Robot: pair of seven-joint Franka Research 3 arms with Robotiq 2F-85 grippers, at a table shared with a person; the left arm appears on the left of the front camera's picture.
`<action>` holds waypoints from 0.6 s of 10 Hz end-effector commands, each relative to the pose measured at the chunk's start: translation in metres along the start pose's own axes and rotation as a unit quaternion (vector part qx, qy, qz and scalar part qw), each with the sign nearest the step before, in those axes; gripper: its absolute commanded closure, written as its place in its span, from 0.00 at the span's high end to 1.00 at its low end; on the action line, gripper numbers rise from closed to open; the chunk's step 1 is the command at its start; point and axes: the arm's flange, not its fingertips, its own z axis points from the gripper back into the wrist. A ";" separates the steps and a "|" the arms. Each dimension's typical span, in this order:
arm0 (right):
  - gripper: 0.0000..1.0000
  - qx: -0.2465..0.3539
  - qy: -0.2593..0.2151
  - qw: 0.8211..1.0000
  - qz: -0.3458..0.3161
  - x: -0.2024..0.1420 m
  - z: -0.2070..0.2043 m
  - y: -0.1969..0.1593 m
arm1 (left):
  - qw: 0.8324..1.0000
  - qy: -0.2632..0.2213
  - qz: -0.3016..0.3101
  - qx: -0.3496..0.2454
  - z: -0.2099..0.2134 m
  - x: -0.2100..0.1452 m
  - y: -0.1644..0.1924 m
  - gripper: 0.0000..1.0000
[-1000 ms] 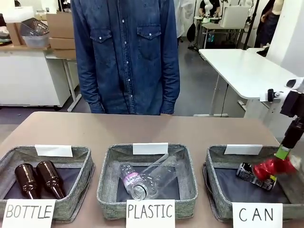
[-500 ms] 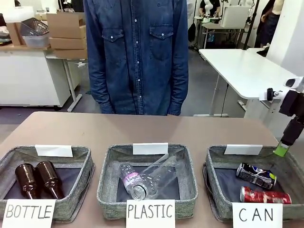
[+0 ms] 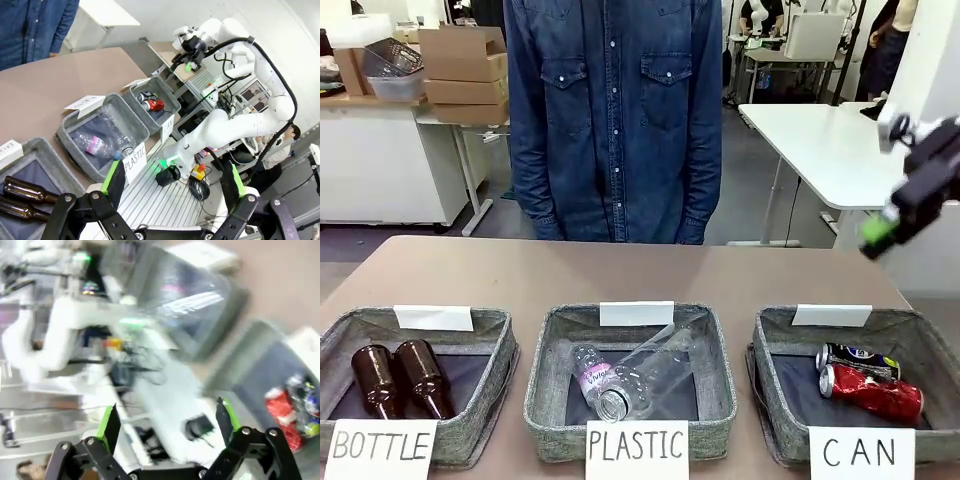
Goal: Sort the can waste into the basket.
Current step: Pick up the can waste from the table and place it in the right Fabric basket.
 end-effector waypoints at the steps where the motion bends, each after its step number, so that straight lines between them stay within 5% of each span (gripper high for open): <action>1: 1.00 0.474 -0.271 0.824 -0.152 0.003 0.022 0.003 | 1.000 -0.005 -0.007 -0.009 0.000 0.002 -0.001 1.00; 2: 1.00 0.531 -0.300 0.779 -0.146 -0.004 0.030 0.000 | 1.000 -0.005 -0.007 -0.009 0.000 0.002 -0.001 1.00; 3: 1.00 0.556 -0.310 0.762 -0.117 -0.010 0.031 -0.003 | 1.000 -0.005 -0.007 -0.009 0.000 0.002 -0.001 1.00; 4: 1.00 0.159 -0.044 0.986 -0.005 0.000 0.020 0.018 | 1.000 -0.005 -0.007 -0.009 0.000 0.002 -0.001 1.00; 6: 1.00 0.159 -0.044 0.986 -0.005 0.000 0.020 0.018 | 1.000 -0.005 -0.007 -0.009 0.000 0.002 -0.001 1.00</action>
